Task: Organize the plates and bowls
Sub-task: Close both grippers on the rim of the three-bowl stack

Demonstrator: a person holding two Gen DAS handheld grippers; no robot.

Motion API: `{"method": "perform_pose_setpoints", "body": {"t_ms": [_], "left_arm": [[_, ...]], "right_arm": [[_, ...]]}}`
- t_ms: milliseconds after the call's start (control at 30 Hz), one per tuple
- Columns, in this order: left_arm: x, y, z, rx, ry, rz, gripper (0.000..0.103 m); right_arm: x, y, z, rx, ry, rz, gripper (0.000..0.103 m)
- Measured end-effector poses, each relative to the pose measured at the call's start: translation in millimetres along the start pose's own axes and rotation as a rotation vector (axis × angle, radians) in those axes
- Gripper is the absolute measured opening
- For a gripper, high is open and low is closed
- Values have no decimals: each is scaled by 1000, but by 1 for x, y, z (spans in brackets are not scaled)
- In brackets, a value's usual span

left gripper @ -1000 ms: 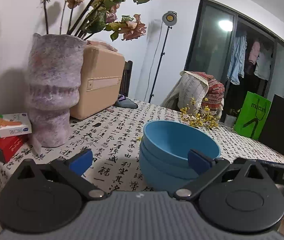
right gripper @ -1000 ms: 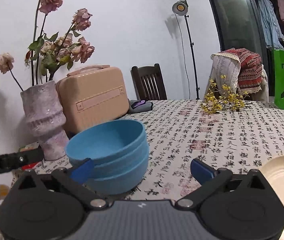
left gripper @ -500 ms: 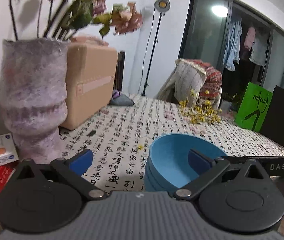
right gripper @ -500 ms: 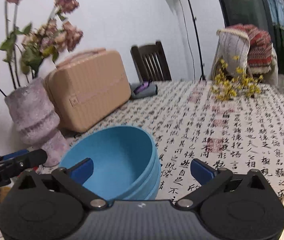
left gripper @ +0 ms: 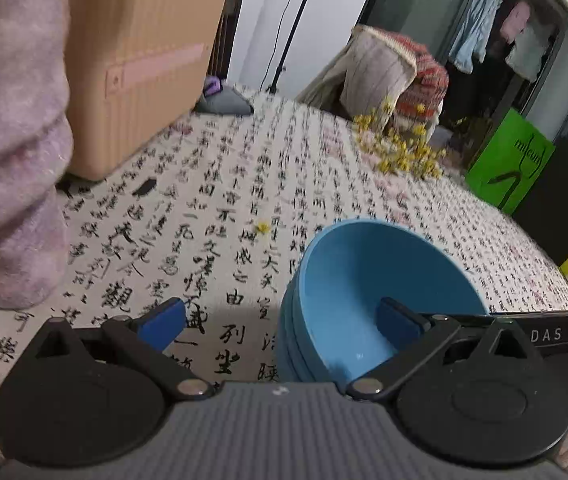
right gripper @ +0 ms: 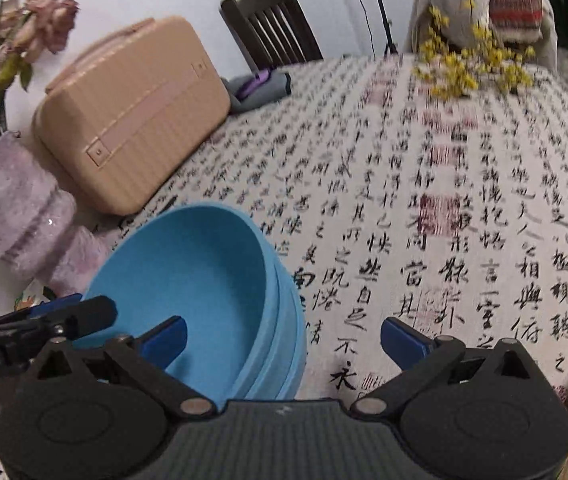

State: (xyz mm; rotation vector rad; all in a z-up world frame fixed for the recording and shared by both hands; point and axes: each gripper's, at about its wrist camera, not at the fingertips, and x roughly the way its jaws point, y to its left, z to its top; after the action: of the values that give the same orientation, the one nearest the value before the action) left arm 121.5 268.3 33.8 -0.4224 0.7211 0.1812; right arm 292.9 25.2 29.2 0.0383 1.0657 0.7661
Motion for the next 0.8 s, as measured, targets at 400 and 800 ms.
{"method": "perform_pose_setpoints", "body": {"t_ms": [400, 800], "left_arm": [[37, 1, 6, -40, 196, 2, 103], [40, -3, 3, -50, 245, -41, 65]], "right_arm": [[22, -6, 7, 43, 138, 29, 88], [26, -8, 5, 108, 204, 60, 59]]}}
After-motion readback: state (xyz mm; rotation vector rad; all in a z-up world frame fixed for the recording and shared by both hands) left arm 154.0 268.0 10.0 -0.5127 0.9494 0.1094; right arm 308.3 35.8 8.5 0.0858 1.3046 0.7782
